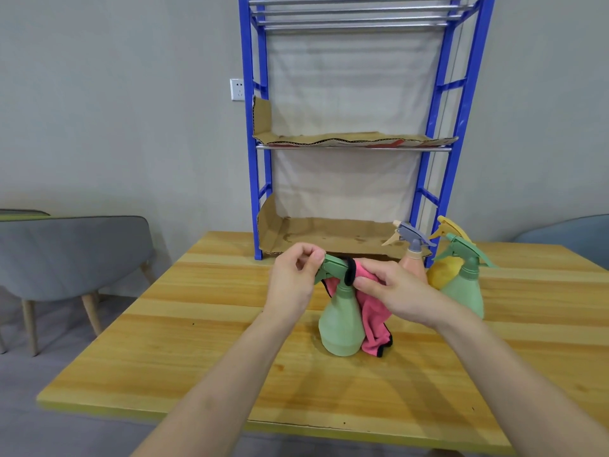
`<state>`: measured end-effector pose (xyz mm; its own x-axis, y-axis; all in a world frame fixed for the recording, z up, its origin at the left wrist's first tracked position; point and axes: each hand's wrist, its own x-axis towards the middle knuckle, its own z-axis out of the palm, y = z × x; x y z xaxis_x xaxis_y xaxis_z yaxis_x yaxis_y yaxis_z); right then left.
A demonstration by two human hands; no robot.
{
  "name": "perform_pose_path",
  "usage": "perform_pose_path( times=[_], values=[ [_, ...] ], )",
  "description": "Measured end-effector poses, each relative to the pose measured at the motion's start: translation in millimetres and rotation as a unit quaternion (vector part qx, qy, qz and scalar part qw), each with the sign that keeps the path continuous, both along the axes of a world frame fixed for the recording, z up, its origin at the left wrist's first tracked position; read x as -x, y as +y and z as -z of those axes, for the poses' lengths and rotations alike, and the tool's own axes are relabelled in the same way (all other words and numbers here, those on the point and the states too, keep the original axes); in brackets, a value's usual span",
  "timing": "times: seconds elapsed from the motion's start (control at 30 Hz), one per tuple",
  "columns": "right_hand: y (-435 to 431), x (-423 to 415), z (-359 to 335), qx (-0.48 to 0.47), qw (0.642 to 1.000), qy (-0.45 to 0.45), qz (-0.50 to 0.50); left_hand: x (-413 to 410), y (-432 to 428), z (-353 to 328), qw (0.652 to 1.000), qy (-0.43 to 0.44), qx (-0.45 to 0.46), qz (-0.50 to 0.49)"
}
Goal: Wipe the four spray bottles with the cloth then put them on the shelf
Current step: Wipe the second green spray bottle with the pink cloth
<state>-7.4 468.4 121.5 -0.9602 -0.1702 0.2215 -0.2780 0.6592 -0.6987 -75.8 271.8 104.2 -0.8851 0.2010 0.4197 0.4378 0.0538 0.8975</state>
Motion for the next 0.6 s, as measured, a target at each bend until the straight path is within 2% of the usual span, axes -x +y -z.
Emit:
perform_pose_path(
  times=[0.23, 0.33, 0.43, 0.5, 0.6],
  values=[
    [2, -11, -25, 0.046, 0.990, -0.103, -0.088, 3, 0, 0, 1.000, -0.009, -0.011, 0.003],
    [-3, -10, -26, 0.068, 0.996, -0.055, -0.033, 3, 1, -2, 1.000, 0.004, -0.007, 0.003],
    [-3, -2, -16, 0.010, 1.000, 0.009, 0.018, 2, 3, -2, 1.000, 0.014, -0.002, 0.001],
    [-3, -1, -17, -0.022, 1.000, -0.006, 0.020, 2, 3, -2, 1.000, 0.019, -0.002, 0.002],
    [-3, 0, -25, -0.118, 0.992, -0.016, 0.036, 3, 3, -2, 1.000, 0.020, -0.004, 0.004]
  ],
)
